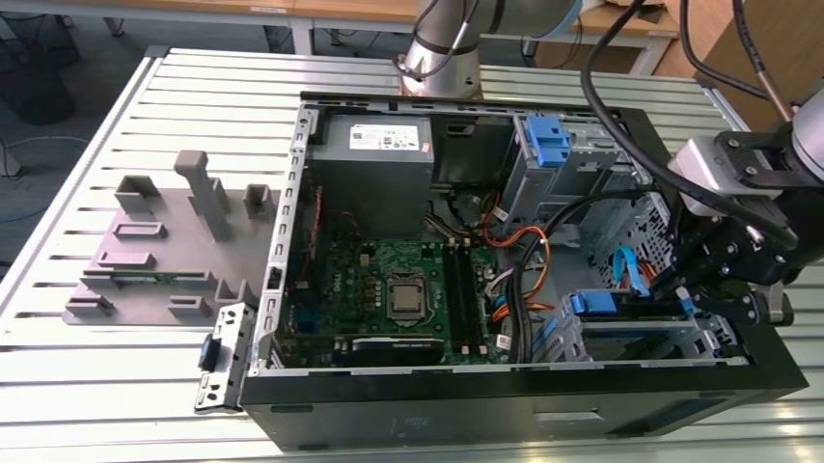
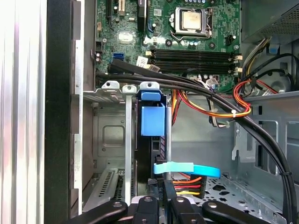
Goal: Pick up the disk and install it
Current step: 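Insert the second disk wire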
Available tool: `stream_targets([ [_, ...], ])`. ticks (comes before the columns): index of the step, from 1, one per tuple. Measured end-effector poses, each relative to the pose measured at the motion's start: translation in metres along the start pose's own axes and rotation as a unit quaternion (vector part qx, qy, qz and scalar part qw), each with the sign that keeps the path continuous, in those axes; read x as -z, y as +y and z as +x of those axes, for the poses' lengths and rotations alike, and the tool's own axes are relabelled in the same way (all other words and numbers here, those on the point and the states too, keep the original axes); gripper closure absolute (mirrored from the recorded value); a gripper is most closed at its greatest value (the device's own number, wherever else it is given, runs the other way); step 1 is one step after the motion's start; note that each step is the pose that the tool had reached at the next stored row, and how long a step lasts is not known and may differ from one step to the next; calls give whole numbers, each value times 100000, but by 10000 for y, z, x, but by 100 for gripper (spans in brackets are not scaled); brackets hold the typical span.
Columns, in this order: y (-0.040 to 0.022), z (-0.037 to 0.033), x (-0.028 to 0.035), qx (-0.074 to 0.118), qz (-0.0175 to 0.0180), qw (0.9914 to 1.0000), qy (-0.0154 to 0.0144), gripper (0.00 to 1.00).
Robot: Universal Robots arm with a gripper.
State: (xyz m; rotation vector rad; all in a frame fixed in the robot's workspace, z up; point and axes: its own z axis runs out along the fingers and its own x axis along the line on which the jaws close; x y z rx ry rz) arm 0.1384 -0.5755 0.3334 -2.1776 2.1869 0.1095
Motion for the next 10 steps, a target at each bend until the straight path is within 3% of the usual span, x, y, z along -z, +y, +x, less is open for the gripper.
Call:
stream_targets([
  [10,3,0,-3,-1082,93,99994,-22,83],
])
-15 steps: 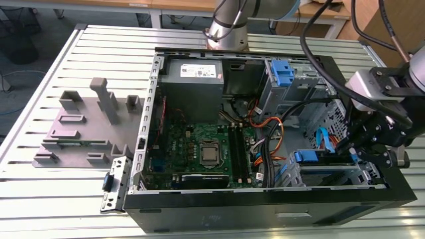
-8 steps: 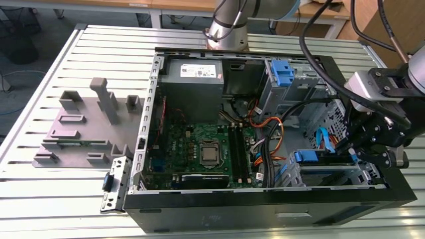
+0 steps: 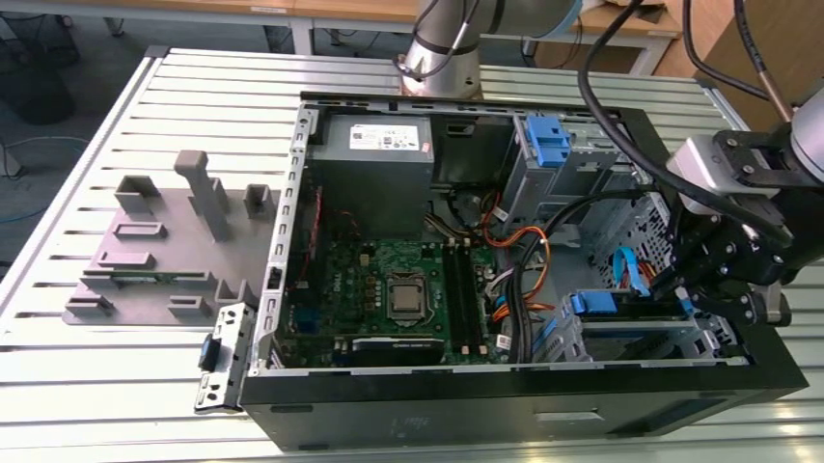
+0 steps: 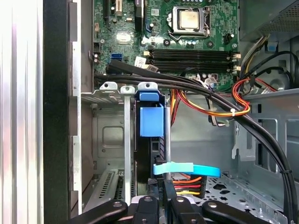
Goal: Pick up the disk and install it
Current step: 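Insert the second disk wire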
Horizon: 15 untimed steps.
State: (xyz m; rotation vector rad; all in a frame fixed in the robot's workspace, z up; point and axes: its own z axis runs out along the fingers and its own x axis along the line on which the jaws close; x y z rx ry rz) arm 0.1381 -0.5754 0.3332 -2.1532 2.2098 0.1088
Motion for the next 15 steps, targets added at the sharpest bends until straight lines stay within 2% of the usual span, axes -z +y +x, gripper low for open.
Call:
stream_targets([
  [15,1,11,8,-141,18,100000,17,83],
])
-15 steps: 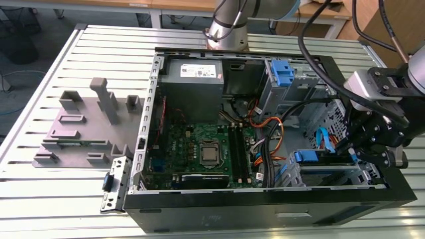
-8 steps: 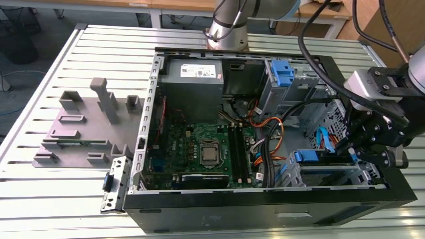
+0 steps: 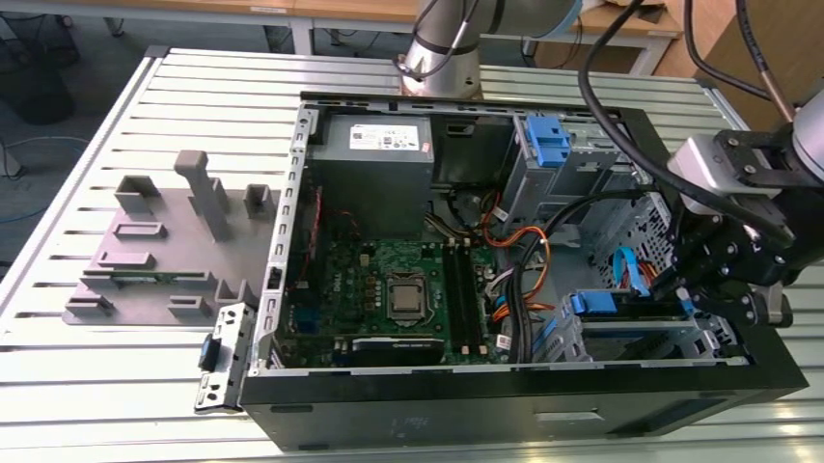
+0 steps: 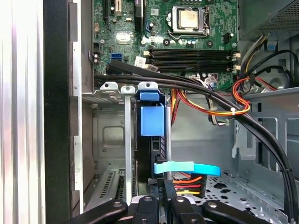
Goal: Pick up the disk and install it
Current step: 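Insert the second disk wire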
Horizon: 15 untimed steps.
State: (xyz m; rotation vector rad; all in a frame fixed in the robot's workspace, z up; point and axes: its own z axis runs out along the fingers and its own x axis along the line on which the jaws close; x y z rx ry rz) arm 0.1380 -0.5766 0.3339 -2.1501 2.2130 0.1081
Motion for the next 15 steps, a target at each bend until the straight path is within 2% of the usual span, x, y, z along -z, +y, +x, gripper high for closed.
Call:
stream_targets([
  [8,18,6,-26,-1,11,100000,70,83],
  [15,18,7,-39,-1,8,100000,8,83],
])
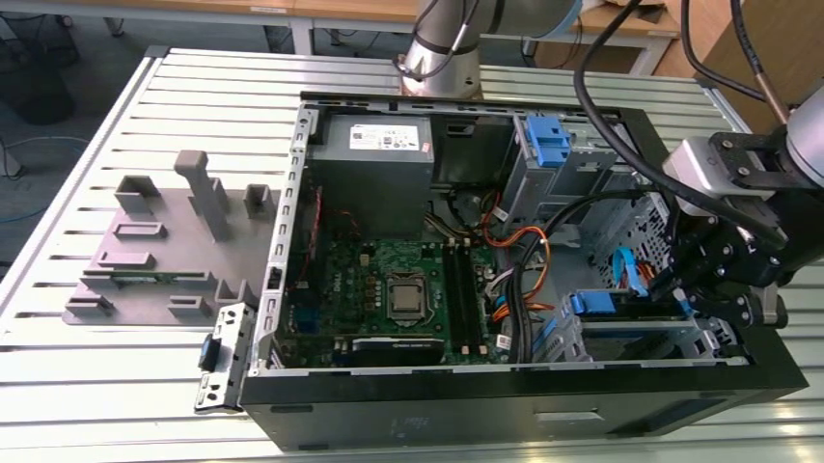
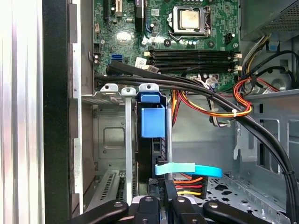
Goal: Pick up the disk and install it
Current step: 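Insert the second disk wire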
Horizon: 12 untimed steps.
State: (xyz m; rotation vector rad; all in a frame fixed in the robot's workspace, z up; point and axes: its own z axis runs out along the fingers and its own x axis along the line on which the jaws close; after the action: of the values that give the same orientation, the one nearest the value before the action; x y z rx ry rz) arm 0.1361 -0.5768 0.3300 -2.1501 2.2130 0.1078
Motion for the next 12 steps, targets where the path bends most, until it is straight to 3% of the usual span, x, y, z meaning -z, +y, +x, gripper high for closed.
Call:
stream_targets([
  [5,1,-2,18,-3,-6,100000,-115,83],
  [12,1,-6,73,-2,1,100000,-29,83],
])
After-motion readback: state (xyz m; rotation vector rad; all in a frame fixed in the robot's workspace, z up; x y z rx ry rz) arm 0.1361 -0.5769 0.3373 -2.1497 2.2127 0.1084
